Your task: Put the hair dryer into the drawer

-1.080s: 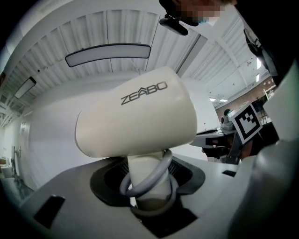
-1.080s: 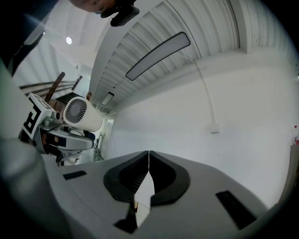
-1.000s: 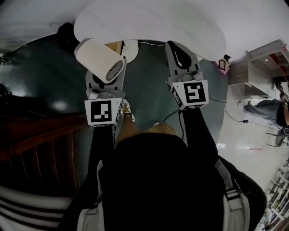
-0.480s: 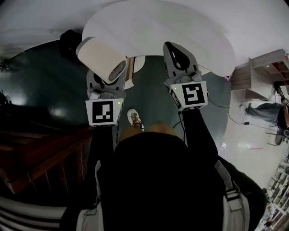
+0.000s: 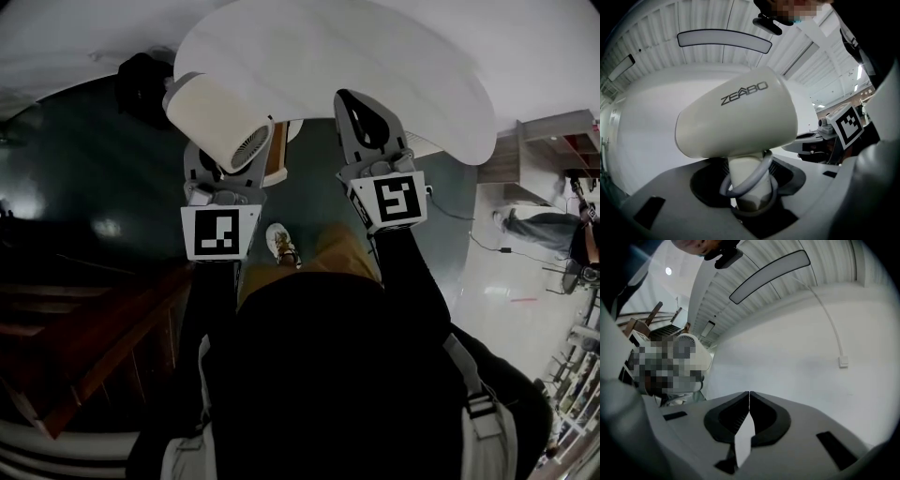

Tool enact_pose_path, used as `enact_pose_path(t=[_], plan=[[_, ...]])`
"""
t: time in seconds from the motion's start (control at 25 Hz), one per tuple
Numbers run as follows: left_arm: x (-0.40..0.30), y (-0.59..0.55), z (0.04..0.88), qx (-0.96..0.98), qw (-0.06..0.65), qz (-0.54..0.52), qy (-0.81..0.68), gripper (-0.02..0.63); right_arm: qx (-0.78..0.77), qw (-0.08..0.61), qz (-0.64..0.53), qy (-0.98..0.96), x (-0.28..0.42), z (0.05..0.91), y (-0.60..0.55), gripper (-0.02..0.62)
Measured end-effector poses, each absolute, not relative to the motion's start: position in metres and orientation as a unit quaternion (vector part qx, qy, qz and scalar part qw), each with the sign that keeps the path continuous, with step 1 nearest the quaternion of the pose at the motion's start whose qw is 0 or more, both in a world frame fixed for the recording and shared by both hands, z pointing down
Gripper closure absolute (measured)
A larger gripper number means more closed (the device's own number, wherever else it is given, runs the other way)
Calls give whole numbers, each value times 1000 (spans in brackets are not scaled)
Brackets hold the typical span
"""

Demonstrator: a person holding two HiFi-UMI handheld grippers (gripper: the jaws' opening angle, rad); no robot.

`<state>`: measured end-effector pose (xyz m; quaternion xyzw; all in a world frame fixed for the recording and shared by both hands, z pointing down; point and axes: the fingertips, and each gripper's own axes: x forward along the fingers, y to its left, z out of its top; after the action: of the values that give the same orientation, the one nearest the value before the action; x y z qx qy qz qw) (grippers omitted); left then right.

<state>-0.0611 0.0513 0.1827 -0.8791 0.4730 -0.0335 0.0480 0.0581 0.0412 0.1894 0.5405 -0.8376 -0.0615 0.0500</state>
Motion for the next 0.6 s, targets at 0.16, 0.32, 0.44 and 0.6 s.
enact_pose_path(t=[0.16, 0.32, 0.44, 0.6], plan=[[-70, 45, 192, -877, 43, -47, 476, 376, 527, 61, -56, -846, 43, 195, 31, 568], [-78, 38, 204, -867, 44, -71, 492, 376, 507, 61, -44, -859, 33, 205, 16, 568], [-79, 29, 217, -857, 34, -88, 507, 376, 485, 62, -30, -872, 27, 219, -1, 568], [-80, 13, 230, -843, 27, -109, 525, 376, 448, 56, -21, -892, 16, 229, -26, 568]])
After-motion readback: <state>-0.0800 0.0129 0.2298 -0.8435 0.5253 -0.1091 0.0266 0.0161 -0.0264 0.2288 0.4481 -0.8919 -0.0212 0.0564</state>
